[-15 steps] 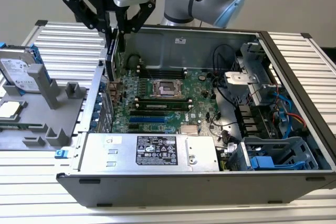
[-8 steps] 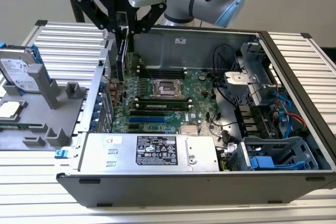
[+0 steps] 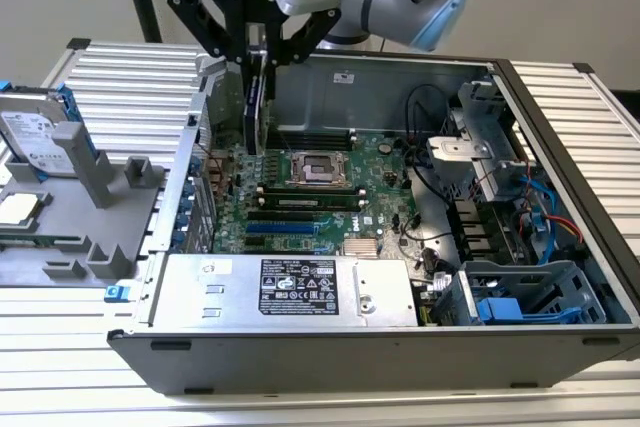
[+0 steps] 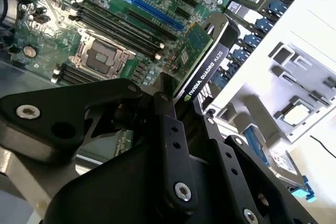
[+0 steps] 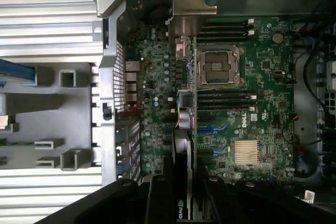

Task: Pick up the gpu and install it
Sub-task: 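Pick up the gpu and move the gpu toward the slot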

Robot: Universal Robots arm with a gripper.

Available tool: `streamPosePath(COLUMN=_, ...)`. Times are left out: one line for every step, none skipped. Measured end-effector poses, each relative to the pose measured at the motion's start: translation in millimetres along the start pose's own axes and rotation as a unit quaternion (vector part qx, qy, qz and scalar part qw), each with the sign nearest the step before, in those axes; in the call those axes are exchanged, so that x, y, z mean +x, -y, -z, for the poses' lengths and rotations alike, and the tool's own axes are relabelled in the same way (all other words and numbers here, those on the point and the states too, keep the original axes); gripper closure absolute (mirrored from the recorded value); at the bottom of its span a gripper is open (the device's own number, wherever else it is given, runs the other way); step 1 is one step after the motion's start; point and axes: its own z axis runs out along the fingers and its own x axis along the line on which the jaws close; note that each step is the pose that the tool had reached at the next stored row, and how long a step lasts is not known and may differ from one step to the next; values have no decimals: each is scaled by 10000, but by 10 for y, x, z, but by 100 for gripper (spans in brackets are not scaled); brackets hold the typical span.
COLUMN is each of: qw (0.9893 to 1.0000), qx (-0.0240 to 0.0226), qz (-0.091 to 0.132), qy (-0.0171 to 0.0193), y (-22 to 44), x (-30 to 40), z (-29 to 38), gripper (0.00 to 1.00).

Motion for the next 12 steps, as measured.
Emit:
streamPosePath(qw=10000, qx=0, qz=1, qy=0, y=-1, x=-24, z=0, gripper=100)
streamPosePath(qw=10000, qx=0, qz=1, qy=0, y=-2, x=-47, z=0, gripper=100)
streamPosePath(qw=10000, qx=0, qz=1, qy=0, y=-3, x=-68, z=0, gripper=100)
streamPosePath(qw=10000, qx=0, qz=1, qy=0, y=-4, x=-91, z=0, gripper=100)
streamPosePath(qw=10000, qx=0, qz=0, qy=0, y=-5, x=-115, z=0, gripper=100)
streamPosePath(qw=10000, qx=0, qz=0, qy=0, y=-7, x=-162, z=0, gripper=100)
streamPosePath(qw=10000, qx=0, qz=0, qy=0, y=-8, x=-185, z=0, gripper=100)
streamPosePath(qw=10000, qx=1, qz=0, qy=0, y=-9, x=-208, z=0, gripper=100)
streamPosePath(qw=10000, qx=0, qz=1, qy=0, y=-10, x=-232, z=-1, gripper=100)
streamPosePath(qw=10000, qx=0, qz=0, qy=0, y=-11, x=-255, z=0, gripper=100)
streamPosePath(qw=10000, qx=0, qz=0, qy=0, y=-13, x=-279, z=0, gripper=100)
streamPosePath(qw=10000, qx=0, qz=0, qy=0, y=-13, x=-301, z=-1, gripper=100)
